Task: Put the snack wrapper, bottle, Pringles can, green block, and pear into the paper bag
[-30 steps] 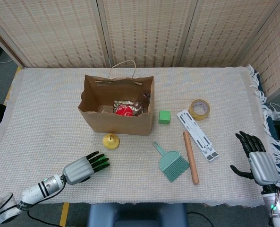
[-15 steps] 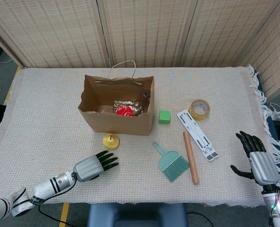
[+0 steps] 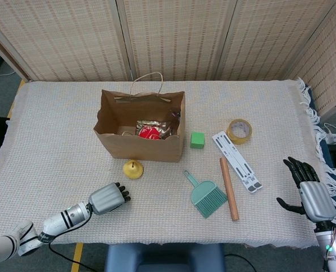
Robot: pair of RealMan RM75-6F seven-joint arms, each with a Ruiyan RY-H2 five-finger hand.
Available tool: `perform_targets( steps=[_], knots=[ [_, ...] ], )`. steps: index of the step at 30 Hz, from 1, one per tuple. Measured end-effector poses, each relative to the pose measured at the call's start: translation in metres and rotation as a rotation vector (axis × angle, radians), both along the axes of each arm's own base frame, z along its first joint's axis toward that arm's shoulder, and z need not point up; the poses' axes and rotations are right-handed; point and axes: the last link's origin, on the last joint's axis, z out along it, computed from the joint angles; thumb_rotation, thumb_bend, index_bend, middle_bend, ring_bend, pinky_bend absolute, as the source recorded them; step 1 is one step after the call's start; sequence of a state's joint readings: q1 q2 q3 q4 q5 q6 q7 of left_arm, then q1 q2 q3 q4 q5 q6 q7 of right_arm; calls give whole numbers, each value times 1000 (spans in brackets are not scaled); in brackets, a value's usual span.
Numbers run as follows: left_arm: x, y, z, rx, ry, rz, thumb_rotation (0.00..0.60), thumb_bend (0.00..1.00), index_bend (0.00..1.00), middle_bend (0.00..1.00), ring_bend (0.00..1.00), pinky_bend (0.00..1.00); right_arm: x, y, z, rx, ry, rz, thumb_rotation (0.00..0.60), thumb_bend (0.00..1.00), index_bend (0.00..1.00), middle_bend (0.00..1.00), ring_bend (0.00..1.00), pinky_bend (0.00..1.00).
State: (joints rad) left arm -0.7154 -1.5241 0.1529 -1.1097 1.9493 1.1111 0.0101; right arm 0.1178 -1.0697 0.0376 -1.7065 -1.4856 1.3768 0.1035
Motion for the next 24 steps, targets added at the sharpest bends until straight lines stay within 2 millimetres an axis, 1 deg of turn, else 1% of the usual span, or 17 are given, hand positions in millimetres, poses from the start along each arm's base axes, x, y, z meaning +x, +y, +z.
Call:
perform_targets(
  steps=[3, 4, 6, 7, 10, 13, 19, 21, 22, 23, 24],
  knots=[
    [-3, 0, 9, 8, -3, 2, 600, 600, 633, 643, 589, 752, 0, 0, 1, -1, -4, -1, 600, 114, 0, 0, 0, 0],
    [-5, 1, 17, 21, -9, 6, 600, 601, 637, 648, 593, 754, 0, 0, 1, -1, -5, -2, 600, 114, 0, 0, 0, 0],
    [-9, 4, 35, 58, -21, 17, 600, 605, 649, 659, 605, 764, 0, 0, 0, 2, -4, 1, 600, 114, 0, 0, 0, 0],
    [-13, 5, 50, 86, -29, 32, 600, 608, 655, 665, 612, 769, 1, 1, 0, 4, -3, 2, 600, 114, 0, 0, 0, 0],
    [-24, 8, 82, 157, -51, 108, 600, 613, 668, 680, 625, 774, 1, 1, -1, 3, 1, 7, 600, 114, 0, 0, 0, 0],
    [-33, 7, 104, 222, -95, 178, 600, 619, 684, 697, 642, 784, 1, 1, -1, 0, 3, 8, 600, 114, 0, 0, 0, 0],
    [-34, 4, 120, 274, -142, 210, 600, 617, 681, 694, 643, 782, 0, 2, -2, -4, 7, 7, 600, 114, 0, 0, 0, 0],
    [-36, 1, 123, 284, -150, 226, 600, 603, 663, 681, 634, 772, 0, 2, -1, -5, 7, 6, 600, 114, 0, 0, 0, 0],
    [-38, -2, 125, 290, -156, 244, 600, 579, 642, 662, 619, 758, 0, 2, -1, -6, 7, 5, 600, 114, 0, 0, 0, 0],
    [-40, -4, 127, 295, -157, 259, 600, 531, 590, 612, 581, 724, 0, 1, -1, -6, 8, 5, 600, 114, 0, 0, 0, 0],
    [-43, -7, 129, 298, -151, 272, 600, 470, 492, 517, 510, 654, 0, 1, -1, -6, 8, 4, 600, 114, 0, 0, 0, 0]
  ],
)
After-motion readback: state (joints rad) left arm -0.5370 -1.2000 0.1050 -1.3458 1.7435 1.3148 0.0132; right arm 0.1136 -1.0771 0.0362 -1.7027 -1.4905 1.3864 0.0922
